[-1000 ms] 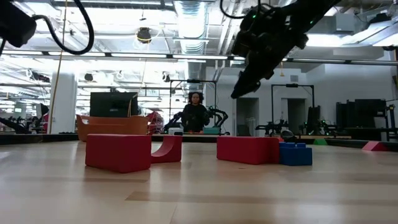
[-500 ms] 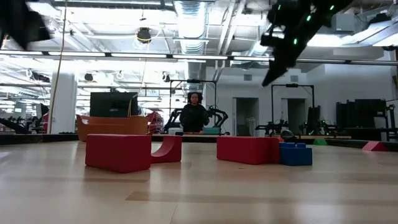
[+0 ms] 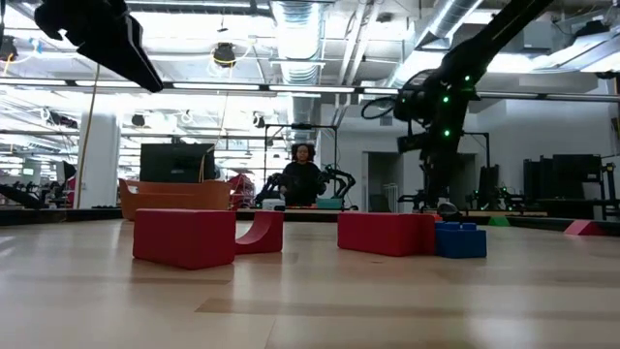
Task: Sort blocks by size
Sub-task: Put the large orange game piece into the transparent bin
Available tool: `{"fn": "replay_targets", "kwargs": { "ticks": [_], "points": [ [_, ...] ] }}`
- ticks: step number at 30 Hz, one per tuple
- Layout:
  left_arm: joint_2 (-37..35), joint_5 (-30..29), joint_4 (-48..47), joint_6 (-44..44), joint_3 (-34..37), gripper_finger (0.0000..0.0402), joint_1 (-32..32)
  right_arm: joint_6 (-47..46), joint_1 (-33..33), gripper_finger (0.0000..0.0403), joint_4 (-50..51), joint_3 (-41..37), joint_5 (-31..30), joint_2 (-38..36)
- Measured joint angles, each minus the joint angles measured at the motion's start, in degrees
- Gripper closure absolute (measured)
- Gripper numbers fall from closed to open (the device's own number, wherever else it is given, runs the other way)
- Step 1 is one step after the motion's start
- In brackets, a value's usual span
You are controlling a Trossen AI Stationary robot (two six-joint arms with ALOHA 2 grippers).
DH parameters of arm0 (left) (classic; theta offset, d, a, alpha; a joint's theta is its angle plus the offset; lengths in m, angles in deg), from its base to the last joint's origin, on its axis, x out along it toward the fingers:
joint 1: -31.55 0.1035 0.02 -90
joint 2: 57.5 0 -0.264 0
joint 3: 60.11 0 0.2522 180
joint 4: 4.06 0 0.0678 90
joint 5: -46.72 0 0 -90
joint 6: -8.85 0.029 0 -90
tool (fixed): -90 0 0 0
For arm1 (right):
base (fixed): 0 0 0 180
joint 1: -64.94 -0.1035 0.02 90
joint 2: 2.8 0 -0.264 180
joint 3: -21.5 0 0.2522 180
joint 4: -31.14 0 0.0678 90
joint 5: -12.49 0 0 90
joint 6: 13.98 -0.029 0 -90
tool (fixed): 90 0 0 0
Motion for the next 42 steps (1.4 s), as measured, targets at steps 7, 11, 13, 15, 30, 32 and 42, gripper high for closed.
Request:
{"fn": "replay_targets", "kwargs": {
  "ticks": [7, 11, 13, 15, 30, 32, 42],
  "points": [
    [0.00, 0.04, -2.97, -0.13, 0.01, 0.0277, 0.67, 6.19, 0.58, 0.0172, 1.47, 3.18, -1.02, 3.63],
    [0.00, 0.08, -5.02, -1.67, 0.01, 0.0277, 0.67, 8.13, 0.58, 0.0172, 2.21, 3.18, -1.02, 5.32],
    [0.00, 0.08, -5.65, -2.17, 0.01, 0.0277, 0.67, 8.35, 0.60, 0.0172, 2.02, 3.18, -1.04, 6.08],
    [0.00, 0.08, -5.82, -2.14, 0.01, 0.0277, 0.67, 8.96, 0.86, 0.0172, 1.89, 3.18, -1.04, 6.93],
    [0.00, 0.12, -5.13, -1.83, 0.01, 0.0277, 0.67, 9.52, 1.64, 0.0254, 3.50, 3.23, -0.36, 8.28],
    [0.00, 0.12, -4.68, -0.76, 0.01, 0.0277, 0.67, 9.05, 1.32, 0.0254, 3.83, 3.27, 0.14, 8.29],
    [0.00, -0.29, 5.23, 9.04, 0.03, 0.0277, 1.73, 1.69, -5.07, 0.0245, 10.61, 6.02, -2.36, 5.23]
  ]
}}
